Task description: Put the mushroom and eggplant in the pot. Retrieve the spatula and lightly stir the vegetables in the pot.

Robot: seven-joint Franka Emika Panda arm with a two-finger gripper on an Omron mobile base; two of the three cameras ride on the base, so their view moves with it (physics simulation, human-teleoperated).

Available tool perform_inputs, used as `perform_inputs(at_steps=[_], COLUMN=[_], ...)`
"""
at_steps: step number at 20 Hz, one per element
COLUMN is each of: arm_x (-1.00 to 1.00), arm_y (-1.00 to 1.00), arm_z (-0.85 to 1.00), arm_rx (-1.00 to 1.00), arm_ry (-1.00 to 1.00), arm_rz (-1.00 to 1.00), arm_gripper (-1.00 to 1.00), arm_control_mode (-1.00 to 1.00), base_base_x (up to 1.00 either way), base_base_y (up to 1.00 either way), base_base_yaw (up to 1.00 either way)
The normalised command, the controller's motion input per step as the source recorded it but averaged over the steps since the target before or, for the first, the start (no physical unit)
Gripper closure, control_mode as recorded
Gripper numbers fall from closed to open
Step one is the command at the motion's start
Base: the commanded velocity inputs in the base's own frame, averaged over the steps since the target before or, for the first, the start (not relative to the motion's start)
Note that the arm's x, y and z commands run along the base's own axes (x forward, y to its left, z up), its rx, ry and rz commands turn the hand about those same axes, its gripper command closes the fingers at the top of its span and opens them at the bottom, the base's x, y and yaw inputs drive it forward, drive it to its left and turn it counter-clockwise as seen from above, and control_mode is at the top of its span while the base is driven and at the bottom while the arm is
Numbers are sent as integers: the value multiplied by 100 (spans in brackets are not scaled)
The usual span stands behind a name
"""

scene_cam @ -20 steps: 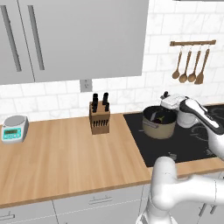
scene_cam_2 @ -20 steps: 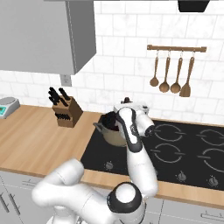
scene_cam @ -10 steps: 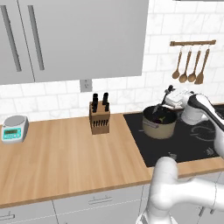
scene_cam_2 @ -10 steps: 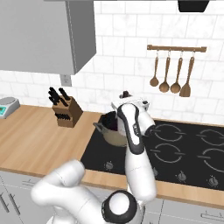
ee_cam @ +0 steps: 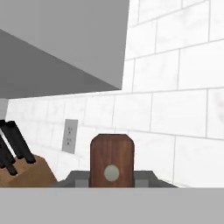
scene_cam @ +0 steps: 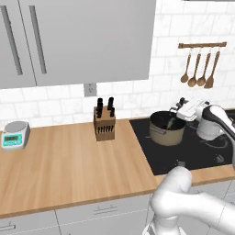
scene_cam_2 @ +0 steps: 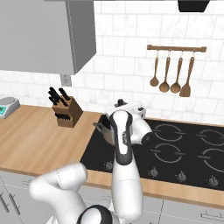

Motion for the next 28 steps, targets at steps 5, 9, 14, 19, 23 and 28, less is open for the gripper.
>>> perform_inputs(at_steps=[5,9,14,19,23,28], arm_x=[-4,38,57,55,37,15], arm_y=[0,0,0,0,0,0], arm_z=[0,-34,-79,-51,-25,-5], arm_rx=[-4,0,7,11,15,19], arm_ry=[17,21,13,-1,-15,-26], arm_rz=[-4,0,0,0,4,4], arm_gripper=[100,100,100,100,100,100], arm_control_mode=[-100,-100,-100,-100,-100,-100], base_base_x=[0,0,0,0,0,0], base_base_y=[0,0,0,0,0,0], base_base_yaw=[0,0,0,0,0,0])
